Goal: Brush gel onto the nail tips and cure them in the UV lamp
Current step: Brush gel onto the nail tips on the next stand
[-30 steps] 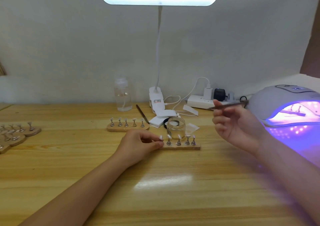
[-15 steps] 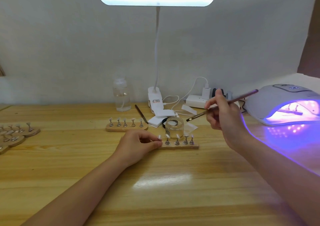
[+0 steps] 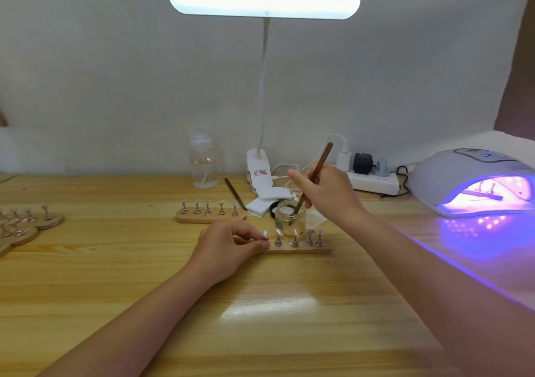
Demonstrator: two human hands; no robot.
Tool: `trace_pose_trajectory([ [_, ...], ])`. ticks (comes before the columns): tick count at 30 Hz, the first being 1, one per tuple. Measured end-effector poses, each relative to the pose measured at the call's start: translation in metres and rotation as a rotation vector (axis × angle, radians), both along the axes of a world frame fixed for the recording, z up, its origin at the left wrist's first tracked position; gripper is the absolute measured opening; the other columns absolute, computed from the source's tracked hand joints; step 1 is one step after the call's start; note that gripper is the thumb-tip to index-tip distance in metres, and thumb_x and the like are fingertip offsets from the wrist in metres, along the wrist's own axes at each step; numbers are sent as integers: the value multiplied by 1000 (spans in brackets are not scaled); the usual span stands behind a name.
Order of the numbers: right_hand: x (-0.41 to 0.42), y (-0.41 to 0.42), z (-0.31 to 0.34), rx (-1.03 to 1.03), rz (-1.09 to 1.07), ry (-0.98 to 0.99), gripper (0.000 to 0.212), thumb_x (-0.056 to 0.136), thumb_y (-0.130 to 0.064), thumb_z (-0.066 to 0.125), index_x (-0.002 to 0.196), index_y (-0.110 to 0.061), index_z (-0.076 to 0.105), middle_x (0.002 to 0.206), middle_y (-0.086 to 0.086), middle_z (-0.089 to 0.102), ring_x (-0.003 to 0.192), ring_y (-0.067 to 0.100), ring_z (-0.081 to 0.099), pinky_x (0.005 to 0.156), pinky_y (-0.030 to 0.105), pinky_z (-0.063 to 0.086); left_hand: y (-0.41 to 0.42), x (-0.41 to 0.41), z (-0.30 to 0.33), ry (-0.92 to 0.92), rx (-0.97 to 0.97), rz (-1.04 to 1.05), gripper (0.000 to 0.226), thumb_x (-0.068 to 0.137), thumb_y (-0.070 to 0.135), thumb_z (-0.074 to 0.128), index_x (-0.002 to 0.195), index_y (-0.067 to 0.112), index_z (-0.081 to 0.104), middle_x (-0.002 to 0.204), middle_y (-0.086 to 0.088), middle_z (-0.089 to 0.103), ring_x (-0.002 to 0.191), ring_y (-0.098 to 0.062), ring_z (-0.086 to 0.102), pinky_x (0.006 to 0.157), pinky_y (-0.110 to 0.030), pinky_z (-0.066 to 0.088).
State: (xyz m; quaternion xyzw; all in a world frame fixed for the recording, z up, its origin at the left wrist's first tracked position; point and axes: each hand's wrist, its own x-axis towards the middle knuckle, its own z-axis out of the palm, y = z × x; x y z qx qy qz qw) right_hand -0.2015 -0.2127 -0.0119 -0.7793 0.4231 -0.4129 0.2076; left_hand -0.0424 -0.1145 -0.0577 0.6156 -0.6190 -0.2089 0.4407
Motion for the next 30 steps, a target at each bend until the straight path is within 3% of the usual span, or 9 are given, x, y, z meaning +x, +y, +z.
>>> trace_pose_trajectory([
  [3,2,2,-4,-47,-10,54,41,89,-42,53,64,-10,56,53,0,58,49,3,57,60,24,46,0,0,0,-17,-17,3,6,69,21,77,68,23,71,77,8,67,81,-12,63,93,-43,44],
  [6,4,3,-6,-97,-23,108,48,89,-44,52,73,1,59,68,12,64,66,24,61,66,39,49,0,0,-1,-15,-25,6,6,69,22,77,68,23,72,78,9,67,81,-12,63,96,-46,41],
  [9,5,3,-4,-111,-23,114,49,89,-46,52,74,0,59,72,12,64,70,27,61,69,41,50,0,0,-1,-18,-39,11,7,69,22,77,67,25,71,78,11,67,87,-13,62,97,-48,39],
  [13,-2,1,3,-82,-39,-55,42,89,-42,54,66,-6,58,53,0,57,53,11,58,65,32,51,0,-1,-1,-37,-57,25,12,69,24,77,64,30,69,78,14,66,90,-12,60,98,-49,37],
  [16,-8,-3,6,-63,-124,-234,42,88,-40,56,62,-8,54,50,-2,55,42,0,55,50,8,44,0,-2,-1,-43,-64,27,9,69,23,77,66,27,70,79,13,66,91,-13,60,98,-49,36],
  [18,-11,-6,7,-30,-165,-309,41,88,-40,57,59,-13,50,48,-3,54,40,-6,53,47,0,36,0,-1,-1,-46,-68,22,8,69,22,77,67,26,71,79,13,66,89,-13,60,98,-49,37],
  [30,-20,-11,1,38,-198,-358,38,88,-39,57,62,-12,49,49,-1,54,39,-9,51,44,-2,33,1,0,-1,-28,-54,-3,7,70,15,77,68,20,72,76,9,66,81,-9,61,87,-36,48],
])
